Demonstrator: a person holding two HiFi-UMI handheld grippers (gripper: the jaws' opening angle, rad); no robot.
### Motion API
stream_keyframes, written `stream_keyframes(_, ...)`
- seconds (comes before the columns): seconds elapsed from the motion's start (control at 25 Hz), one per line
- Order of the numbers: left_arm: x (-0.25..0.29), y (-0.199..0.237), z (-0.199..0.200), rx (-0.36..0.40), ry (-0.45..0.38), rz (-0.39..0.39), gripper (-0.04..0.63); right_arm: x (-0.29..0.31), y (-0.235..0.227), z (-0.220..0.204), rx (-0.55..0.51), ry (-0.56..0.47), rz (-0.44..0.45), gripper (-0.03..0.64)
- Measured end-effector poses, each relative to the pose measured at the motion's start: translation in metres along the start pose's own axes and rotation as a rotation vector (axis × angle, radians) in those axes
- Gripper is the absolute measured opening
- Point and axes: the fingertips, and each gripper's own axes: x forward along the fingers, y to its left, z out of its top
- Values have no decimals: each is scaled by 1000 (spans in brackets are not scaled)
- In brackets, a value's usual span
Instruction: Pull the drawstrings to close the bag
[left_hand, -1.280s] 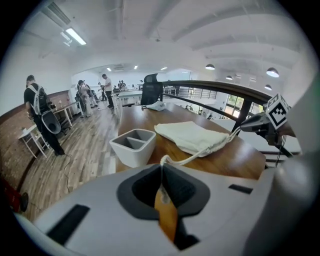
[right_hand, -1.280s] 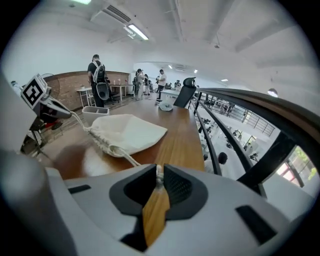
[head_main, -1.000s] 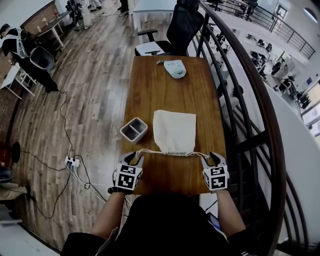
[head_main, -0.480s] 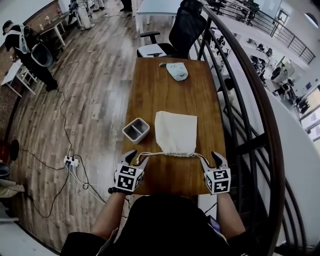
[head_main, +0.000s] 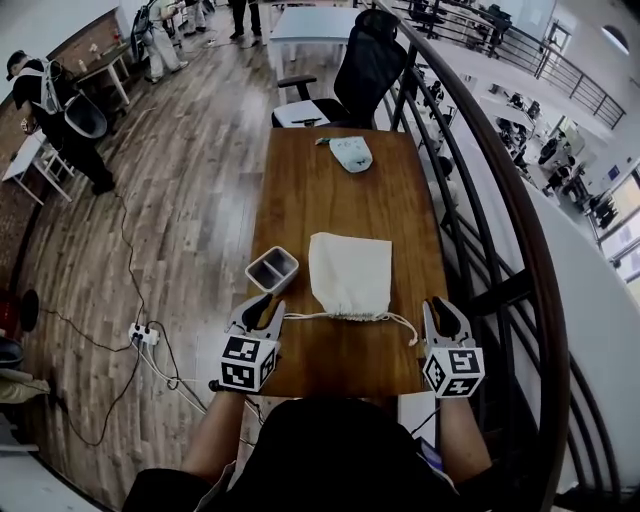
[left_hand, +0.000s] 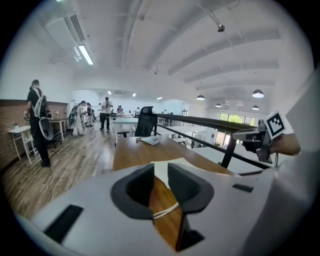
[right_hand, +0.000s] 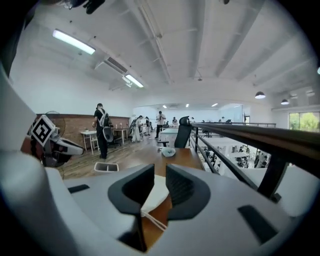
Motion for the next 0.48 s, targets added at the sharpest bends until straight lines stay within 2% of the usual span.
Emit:
stream_keyframes(0.12,-11,3,18,-24,-72,14,62,-7,-6,15,77,-71,-20,22)
stream_keyframes(0.24,-22,7,32,-26,-141,32,46,-13,-7,23,91,-113,-22,-3)
stream_keyframes(0.48,-43,12,54,-45,-251,45,43,-20,-3,32,111,-146,11,-5)
